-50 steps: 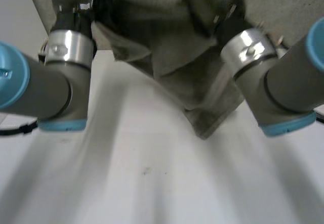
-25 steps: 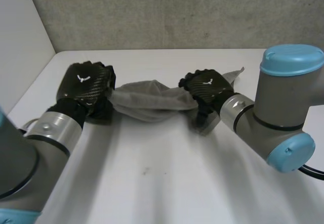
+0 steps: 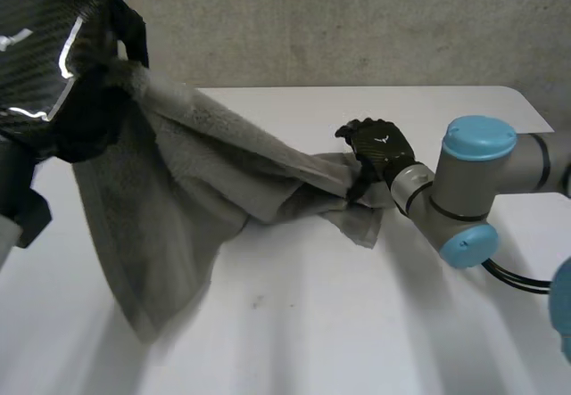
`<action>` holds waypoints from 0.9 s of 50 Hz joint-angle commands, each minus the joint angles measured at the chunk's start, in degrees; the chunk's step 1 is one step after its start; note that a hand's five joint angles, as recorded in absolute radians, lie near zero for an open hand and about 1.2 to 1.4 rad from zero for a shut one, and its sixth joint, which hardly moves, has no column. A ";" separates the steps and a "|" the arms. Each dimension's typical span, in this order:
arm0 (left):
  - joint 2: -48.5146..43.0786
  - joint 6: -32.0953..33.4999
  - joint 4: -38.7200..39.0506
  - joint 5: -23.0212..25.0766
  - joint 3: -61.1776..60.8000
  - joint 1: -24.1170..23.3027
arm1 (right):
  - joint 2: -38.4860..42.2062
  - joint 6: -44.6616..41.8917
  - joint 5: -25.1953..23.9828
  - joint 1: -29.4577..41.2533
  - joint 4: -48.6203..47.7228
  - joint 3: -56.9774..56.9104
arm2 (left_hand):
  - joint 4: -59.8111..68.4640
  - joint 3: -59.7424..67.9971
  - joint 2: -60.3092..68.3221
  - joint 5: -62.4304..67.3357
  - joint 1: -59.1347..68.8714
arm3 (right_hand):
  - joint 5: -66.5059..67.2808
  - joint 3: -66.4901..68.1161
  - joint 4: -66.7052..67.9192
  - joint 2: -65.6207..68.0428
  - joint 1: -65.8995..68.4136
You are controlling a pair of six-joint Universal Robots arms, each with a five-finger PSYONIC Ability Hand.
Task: Fold the towel.
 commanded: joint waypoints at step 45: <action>0.11 -6.61 0.03 7.05 0.61 13.10 | -10.95 7.11 -9.62 -3.98 9.49 13.84 | 10.28 10.34 10.26 11.29 11.79 | 3.50 4.78 3.80 3.60 4.75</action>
